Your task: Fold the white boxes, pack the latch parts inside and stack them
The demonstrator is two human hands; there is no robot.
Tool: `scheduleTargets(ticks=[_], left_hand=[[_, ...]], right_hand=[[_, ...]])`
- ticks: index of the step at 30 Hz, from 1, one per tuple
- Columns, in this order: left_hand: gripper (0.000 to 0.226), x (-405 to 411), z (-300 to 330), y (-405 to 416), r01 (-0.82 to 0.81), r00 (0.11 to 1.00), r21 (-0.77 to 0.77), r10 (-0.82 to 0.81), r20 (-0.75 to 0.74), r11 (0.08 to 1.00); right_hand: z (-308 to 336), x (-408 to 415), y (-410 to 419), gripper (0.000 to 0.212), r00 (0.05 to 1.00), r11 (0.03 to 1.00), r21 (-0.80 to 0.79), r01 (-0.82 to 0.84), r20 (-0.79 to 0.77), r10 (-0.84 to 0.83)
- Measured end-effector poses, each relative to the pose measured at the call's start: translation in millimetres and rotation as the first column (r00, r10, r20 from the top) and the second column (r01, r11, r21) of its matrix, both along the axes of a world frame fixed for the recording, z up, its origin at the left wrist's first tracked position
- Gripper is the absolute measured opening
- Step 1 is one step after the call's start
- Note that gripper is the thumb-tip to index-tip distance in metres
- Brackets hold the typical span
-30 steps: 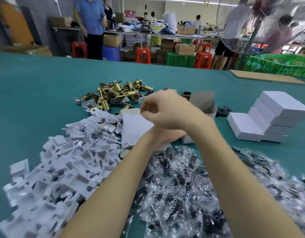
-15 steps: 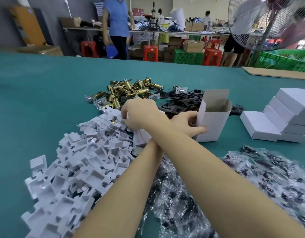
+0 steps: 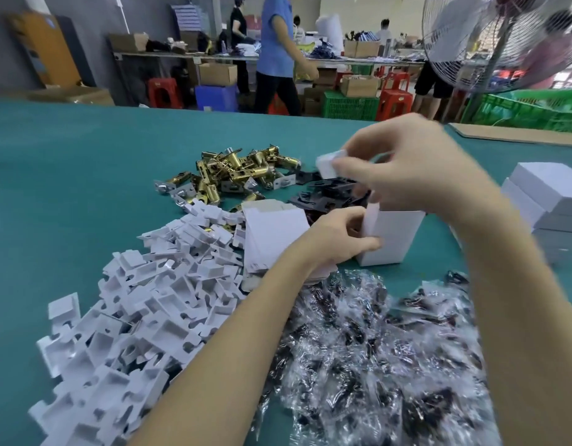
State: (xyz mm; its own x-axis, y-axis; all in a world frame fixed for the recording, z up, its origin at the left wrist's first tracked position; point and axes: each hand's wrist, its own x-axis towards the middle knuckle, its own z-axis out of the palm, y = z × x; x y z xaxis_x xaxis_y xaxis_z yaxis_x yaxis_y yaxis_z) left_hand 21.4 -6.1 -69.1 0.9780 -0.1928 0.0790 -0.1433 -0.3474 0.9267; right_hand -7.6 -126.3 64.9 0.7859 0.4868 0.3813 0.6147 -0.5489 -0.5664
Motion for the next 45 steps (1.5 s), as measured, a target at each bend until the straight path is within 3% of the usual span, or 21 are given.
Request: scheduleTargets(ticks=[2,7,11,15,19,22,28,31,37,39,42,43,45], left_hand=[[0.032,1.1,-1.8,0.5,0.014,1.0,-0.013,-0.014,-0.013,1.0],[0.041,3.2,-5.9,1.3,0.043,0.999,-0.057,-0.044,-0.021,0.997],[0.04,3.2,-6.3,1.8,0.043,0.998,-0.086,-0.046,-0.03,0.995],[0.041,4.0,-8.6,2.2,0.046,0.998,-0.115,-0.051,-0.039,0.992],[0.04,4.0,-9.7,1.8,0.057,0.998,-0.118,-0.061,-0.034,0.991],[0.04,4.1,-11.0,0.7,0.058,0.997,-0.148,-0.065,-0.043,0.987],[0.039,4.0,-10.7,0.4,0.048,0.998,-0.156,-0.055,-0.041,0.987],[0.039,3.2,-10.6,0.1,0.045,0.998,-0.175,-0.053,-0.04,0.984],[0.041,1.0,-8.0,0.2,0.057,0.997,-0.178,-0.065,-0.036,0.982],[0.041,0.7,-7.4,0.5,0.064,0.997,-0.181,-0.072,-0.039,0.981],[0.039,0.9,-4.8,3.1,0.096,0.993,-0.193,-0.107,-0.049,0.977],[0.037,1.3,-4.0,4.9,0.108,0.992,-0.168,-0.117,-0.039,0.98],[0.036,2.3,-1.3,7.6,0.126,0.992,-0.103,-0.128,-0.012,0.987]], right_hand=[[10.1,-3.0,-39.0,0.003,0.996,0.997,0.032,0.071,-0.062,-0.069],[13.8,4.4,-86.3,0.026,0.956,0.962,0.051,0.268,-0.141,-0.259],[5.9,12.7,-85.7,0.028,0.925,0.947,0.015,0.321,-0.221,-0.31],[-0.9,16.9,-75.1,0.012,0.921,0.941,-0.073,0.329,-0.195,-0.337],[-12.3,21.1,-67.7,0.014,0.898,0.895,-0.162,0.416,-0.082,-0.432],[-21.5,25.7,-61.4,0.022,0.889,0.89,-0.153,0.43,-0.098,-0.447],[-35.1,33.6,-49.5,0.018,0.858,0.845,-0.202,0.496,-0.035,-0.512],[-31.8,33.3,-51.5,0.021,0.88,0.867,-0.242,0.436,-0.086,-0.467],[-23.7,29.3,-62.3,0.02,0.923,0.938,-0.083,0.335,-0.169,-0.345],[-25.5,33.2,-65.8,0.02,0.933,0.935,0.093,0.344,-0.149,-0.328],[-39.7,49.6,-69.5,0.019,0.904,0.811,0.416,0.412,-0.079,-0.419],[-49.0,57.1,-71.4,0.019,0.886,0.78,0.443,0.443,-0.084,-0.455],[-75.2,71.5,-77.8,0.023,0.851,0.798,0.308,0.518,-0.096,-0.516]])
